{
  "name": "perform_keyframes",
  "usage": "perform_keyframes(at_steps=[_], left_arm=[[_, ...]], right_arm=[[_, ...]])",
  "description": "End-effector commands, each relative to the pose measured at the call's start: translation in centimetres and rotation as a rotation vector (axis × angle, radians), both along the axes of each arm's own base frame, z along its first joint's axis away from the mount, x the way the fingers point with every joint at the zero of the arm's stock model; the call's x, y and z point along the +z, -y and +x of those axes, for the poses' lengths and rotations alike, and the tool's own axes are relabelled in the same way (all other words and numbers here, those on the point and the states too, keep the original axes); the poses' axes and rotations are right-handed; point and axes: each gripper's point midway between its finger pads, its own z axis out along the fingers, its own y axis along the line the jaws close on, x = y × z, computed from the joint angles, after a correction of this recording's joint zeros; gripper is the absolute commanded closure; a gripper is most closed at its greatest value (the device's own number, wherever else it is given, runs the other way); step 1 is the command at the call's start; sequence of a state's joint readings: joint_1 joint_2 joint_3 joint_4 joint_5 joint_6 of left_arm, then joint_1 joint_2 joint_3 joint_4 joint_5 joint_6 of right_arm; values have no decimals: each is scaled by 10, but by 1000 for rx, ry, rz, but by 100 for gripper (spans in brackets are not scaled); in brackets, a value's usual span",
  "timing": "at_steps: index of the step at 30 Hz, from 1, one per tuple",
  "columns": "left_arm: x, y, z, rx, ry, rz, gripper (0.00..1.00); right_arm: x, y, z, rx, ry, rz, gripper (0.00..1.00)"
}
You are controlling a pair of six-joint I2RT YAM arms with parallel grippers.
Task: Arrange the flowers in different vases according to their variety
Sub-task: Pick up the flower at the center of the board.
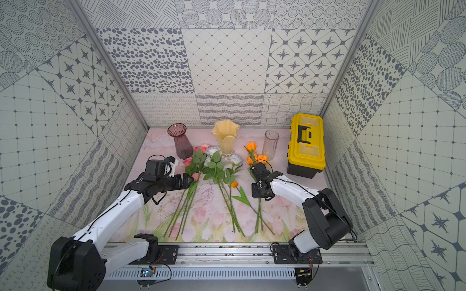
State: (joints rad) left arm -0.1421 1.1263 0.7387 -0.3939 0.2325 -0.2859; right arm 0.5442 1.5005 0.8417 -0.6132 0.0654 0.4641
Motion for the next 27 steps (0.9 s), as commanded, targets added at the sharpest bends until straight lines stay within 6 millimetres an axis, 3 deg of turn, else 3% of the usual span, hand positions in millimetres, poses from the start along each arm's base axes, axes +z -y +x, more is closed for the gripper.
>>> perform_keyframes(at_steps=[1, 13, 27], left_arm=[[2, 4, -3, -15, -16, -14, 1], [3, 5, -3, -15, -15, -16, 1], [5, 5, -4, -15, -11, -15, 1]], right_arm=[[9, -2, 7, -8, 50, 9, 98], [31, 3, 0, -17, 90, 20, 100], [12, 7, 3, -19, 51, -38, 96]])
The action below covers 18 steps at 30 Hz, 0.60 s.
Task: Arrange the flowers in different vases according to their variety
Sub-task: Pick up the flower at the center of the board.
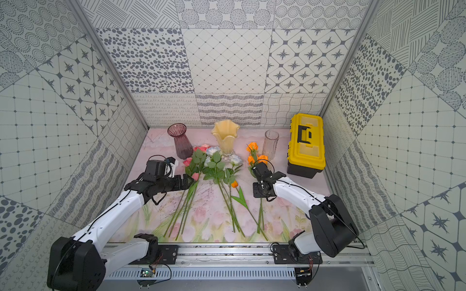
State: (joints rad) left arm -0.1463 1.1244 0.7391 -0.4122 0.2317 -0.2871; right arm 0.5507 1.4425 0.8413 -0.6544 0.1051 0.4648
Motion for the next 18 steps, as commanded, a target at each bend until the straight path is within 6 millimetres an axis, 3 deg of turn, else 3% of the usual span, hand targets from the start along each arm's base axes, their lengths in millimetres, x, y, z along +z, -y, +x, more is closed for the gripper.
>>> perform_keyframes(at_steps=[1, 6, 14, 18], left_arm=[[7, 4, -1, -11, 5, -17, 1], [7, 4, -1, -11, 5, -19, 1], [7, 5, -1, -12, 5, -19, 1], [7, 5, -1, -12, 4, -18, 1]], right_arm=[[-2, 1, 6, -14, 18, -17, 94], [-8, 7, 5, -27, 11, -43, 92], [-12, 15, 4, -53, 10, -52, 81], [-11, 18, 3, -58, 15, -52, 81]])
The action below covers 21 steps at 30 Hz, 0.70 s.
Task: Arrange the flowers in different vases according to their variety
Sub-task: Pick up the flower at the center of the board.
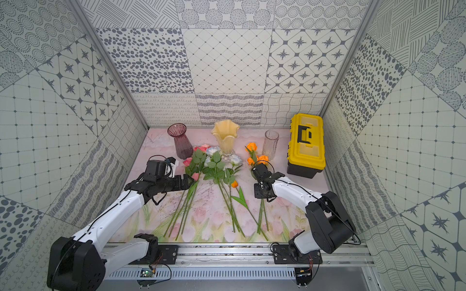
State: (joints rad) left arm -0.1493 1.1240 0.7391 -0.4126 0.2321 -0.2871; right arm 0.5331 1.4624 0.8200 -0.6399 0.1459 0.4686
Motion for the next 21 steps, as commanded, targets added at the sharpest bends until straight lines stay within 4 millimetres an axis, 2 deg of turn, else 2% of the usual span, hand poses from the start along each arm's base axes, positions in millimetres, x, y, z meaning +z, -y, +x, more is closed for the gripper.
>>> perform_keyframes(at_steps=[1, 5, 11, 21], left_arm=[[7, 4, 0, -9, 5, -18, 1], [7, 3, 0, -8, 4, -17, 1], [6, 3, 0, -6, 3, -15, 1], [6, 3, -1, -7, 1, -12, 1]], right_arm=[[-2, 5, 1, -25, 16, -8, 81], [-3, 8, 1, -30, 17, -11, 82], [0, 7, 3, -32, 28, 11, 100], [13, 12, -6, -36, 46, 20, 100]])
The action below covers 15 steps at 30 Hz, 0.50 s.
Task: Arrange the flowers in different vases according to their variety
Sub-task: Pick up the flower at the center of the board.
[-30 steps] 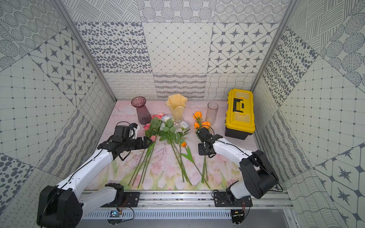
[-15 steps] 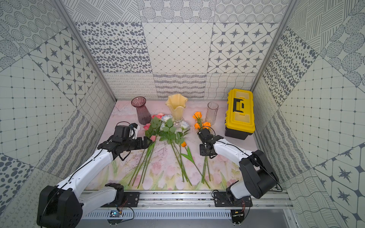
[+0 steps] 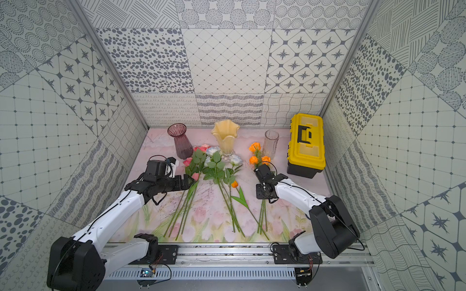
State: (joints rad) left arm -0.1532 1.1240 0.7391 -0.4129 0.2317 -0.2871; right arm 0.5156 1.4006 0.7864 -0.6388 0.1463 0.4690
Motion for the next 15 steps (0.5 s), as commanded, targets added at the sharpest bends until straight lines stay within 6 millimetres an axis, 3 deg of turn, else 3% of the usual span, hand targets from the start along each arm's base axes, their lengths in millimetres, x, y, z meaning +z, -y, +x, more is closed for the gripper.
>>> perform_keyframes(at_steps=[1, 4, 7, 15], left_arm=[[7, 2, 0, -3, 4, -13, 1], [7, 3, 0, -6, 3, -14, 1], [6, 3, -1, -5, 2, -13, 1], [7, 4, 0, -9, 3, -16, 1]], right_arm=[[7, 4, -3, -17, 22, 6, 100], [12, 7, -5, -20, 29, 0, 100], [31, 5, 0, -17, 77, 19, 100], [112, 6, 24, -9, 255, 25, 100]])
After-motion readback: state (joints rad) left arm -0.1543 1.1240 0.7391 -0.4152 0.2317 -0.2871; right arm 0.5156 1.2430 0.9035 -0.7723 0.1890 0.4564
